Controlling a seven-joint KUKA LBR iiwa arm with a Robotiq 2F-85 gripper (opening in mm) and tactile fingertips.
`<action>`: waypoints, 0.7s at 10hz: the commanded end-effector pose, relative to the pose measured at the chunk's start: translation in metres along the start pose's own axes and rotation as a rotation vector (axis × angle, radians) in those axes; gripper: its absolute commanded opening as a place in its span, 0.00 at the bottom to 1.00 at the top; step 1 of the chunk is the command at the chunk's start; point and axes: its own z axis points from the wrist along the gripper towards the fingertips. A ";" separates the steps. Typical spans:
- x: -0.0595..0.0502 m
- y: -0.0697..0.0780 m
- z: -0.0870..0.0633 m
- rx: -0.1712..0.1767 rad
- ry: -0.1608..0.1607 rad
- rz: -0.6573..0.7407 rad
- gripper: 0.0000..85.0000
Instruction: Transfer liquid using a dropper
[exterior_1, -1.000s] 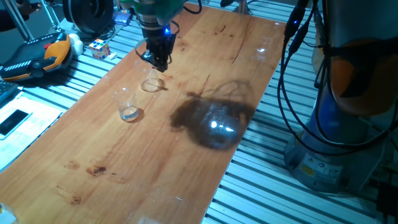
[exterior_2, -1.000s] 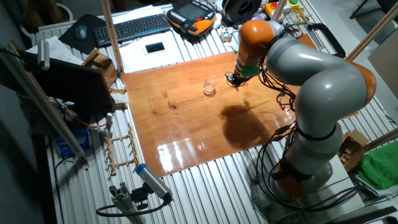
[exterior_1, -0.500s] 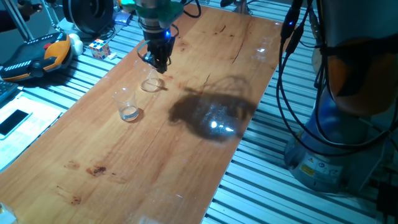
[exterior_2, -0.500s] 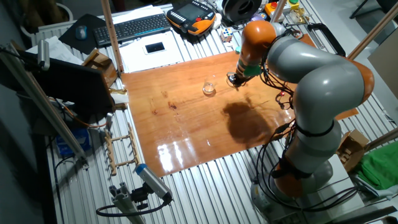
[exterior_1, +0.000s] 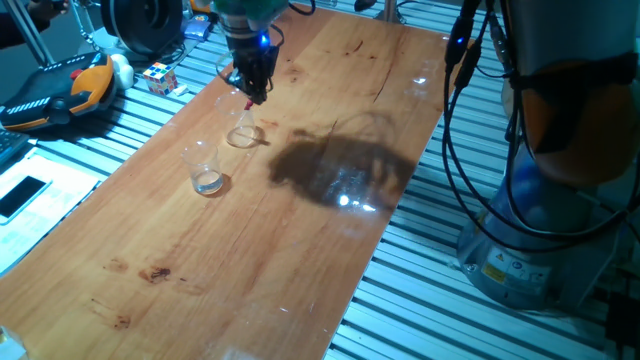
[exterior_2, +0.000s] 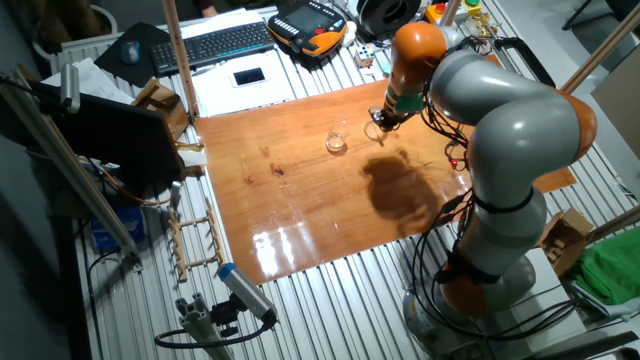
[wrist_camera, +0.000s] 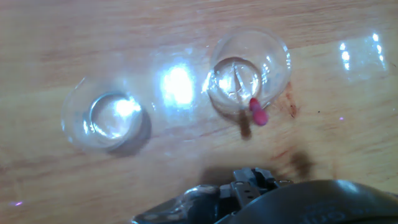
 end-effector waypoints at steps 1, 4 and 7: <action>-0.003 -0.001 0.000 0.005 0.006 0.000 0.01; -0.006 -0.002 0.012 -0.038 0.001 0.008 0.01; -0.006 -0.002 0.013 -0.030 -0.013 -0.012 0.01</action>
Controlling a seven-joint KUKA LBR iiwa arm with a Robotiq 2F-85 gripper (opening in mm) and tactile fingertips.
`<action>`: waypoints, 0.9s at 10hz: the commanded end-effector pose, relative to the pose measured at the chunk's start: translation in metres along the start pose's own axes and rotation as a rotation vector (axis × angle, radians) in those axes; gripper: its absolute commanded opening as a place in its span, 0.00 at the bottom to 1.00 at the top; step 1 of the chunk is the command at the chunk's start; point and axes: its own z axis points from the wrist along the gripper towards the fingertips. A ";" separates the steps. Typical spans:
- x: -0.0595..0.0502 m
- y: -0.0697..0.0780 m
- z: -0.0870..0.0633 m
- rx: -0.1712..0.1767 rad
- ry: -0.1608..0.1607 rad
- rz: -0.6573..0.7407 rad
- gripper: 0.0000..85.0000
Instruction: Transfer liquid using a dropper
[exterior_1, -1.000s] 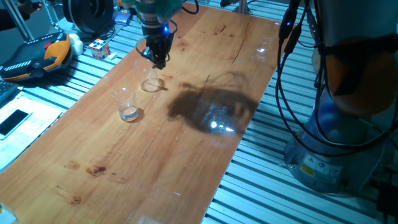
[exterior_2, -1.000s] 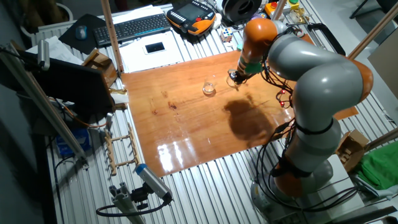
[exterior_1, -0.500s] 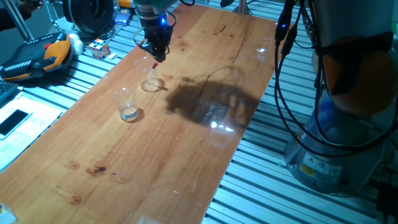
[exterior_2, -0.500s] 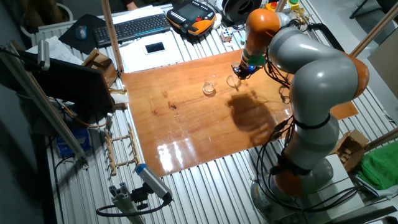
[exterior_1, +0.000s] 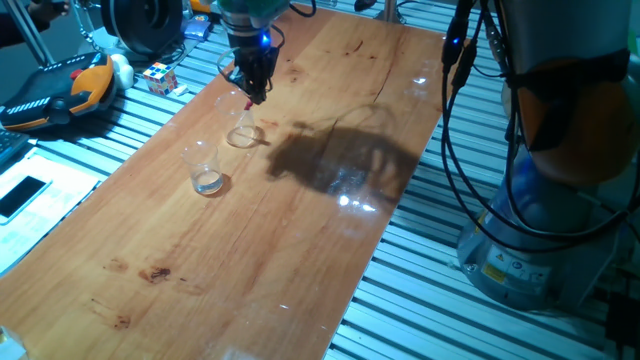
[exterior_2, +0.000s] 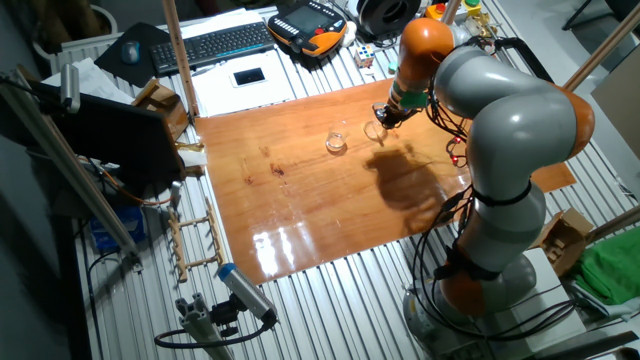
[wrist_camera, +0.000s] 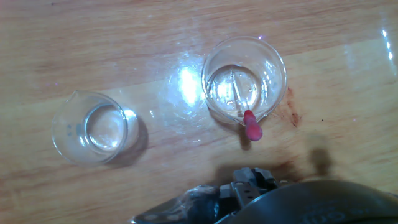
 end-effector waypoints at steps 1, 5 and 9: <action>0.000 -0.001 0.000 0.002 -0.001 -0.006 0.01; 0.000 -0.001 -0.001 -0.007 0.001 0.004 0.01; 0.000 -0.001 -0.001 -0.004 -0.004 -0.024 0.01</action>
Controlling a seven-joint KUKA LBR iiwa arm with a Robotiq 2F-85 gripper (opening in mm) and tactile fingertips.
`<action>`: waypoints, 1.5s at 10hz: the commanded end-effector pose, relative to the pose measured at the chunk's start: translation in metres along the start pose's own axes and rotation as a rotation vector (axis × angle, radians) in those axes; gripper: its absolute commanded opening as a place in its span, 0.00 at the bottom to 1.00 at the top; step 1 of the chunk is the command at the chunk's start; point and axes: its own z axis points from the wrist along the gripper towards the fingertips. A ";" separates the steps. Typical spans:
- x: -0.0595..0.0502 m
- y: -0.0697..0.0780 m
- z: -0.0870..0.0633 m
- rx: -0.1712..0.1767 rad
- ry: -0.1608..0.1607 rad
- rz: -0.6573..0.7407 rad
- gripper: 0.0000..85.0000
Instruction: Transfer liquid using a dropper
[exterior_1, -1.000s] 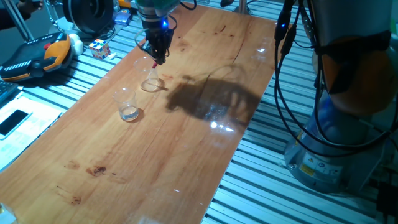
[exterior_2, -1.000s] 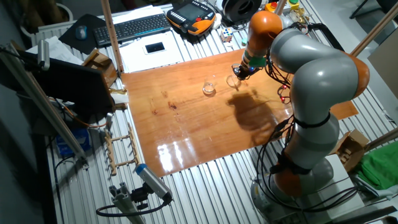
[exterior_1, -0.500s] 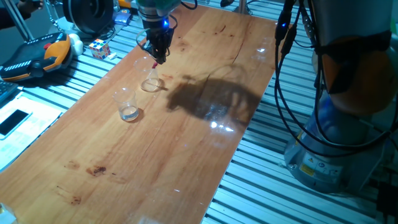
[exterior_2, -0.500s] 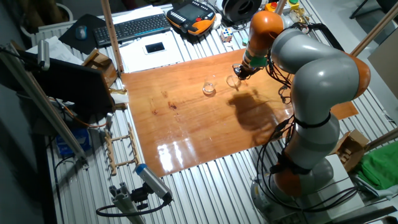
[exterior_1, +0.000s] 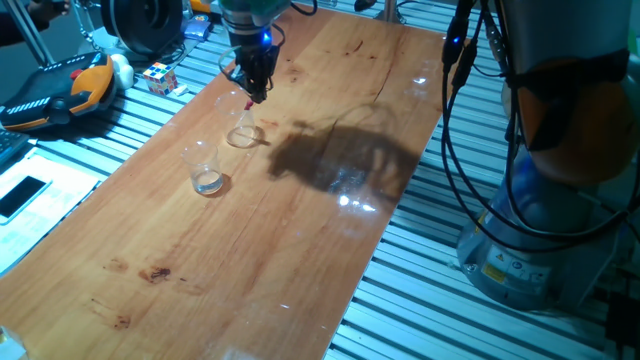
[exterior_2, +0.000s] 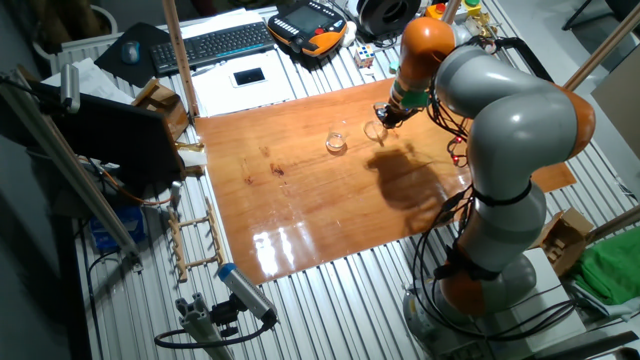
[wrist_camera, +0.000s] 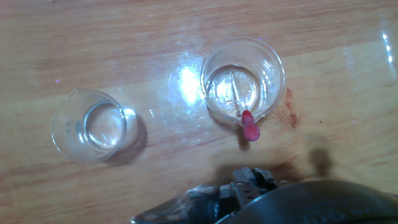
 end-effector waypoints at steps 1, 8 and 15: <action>0.000 0.000 0.000 -0.021 -0.003 0.006 0.01; 0.001 0.000 -0.001 0.004 0.038 -0.004 0.01; -0.018 0.002 -0.001 0.004 0.003 0.004 0.07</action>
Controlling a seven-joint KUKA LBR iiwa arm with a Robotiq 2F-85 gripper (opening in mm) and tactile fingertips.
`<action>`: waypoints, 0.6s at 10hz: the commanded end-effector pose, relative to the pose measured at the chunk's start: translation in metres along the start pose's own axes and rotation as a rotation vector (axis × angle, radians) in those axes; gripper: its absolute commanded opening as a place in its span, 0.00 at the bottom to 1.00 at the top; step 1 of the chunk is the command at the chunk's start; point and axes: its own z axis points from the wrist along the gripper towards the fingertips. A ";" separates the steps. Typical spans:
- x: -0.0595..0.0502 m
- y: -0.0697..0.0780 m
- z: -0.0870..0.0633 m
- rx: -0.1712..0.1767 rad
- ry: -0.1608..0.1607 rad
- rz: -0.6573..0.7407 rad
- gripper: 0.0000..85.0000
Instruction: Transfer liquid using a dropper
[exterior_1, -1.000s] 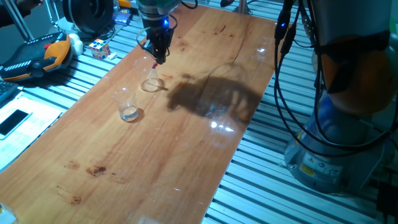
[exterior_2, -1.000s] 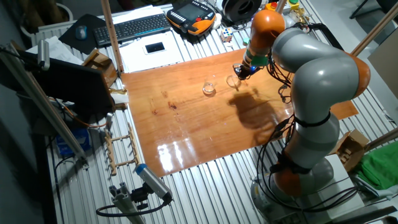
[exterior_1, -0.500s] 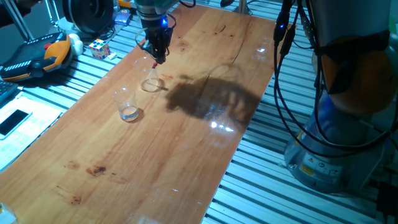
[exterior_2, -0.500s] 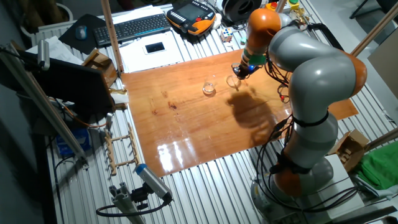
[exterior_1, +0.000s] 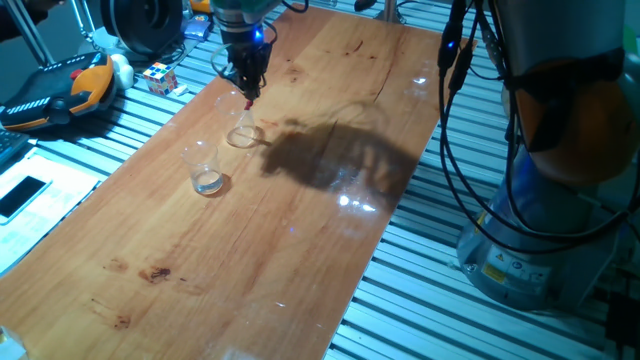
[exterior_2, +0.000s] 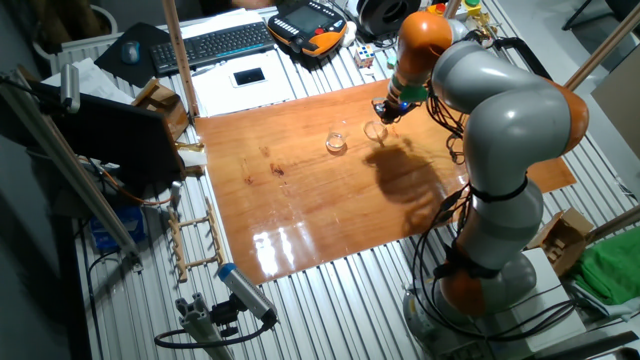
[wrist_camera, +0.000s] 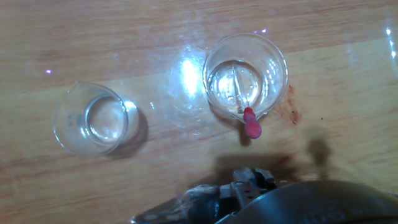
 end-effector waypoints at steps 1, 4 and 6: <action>-0.001 0.001 -0.001 0.018 -0.011 0.003 0.15; -0.003 0.002 -0.002 0.032 -0.026 0.026 0.44; -0.003 0.002 -0.002 0.035 -0.031 0.037 0.54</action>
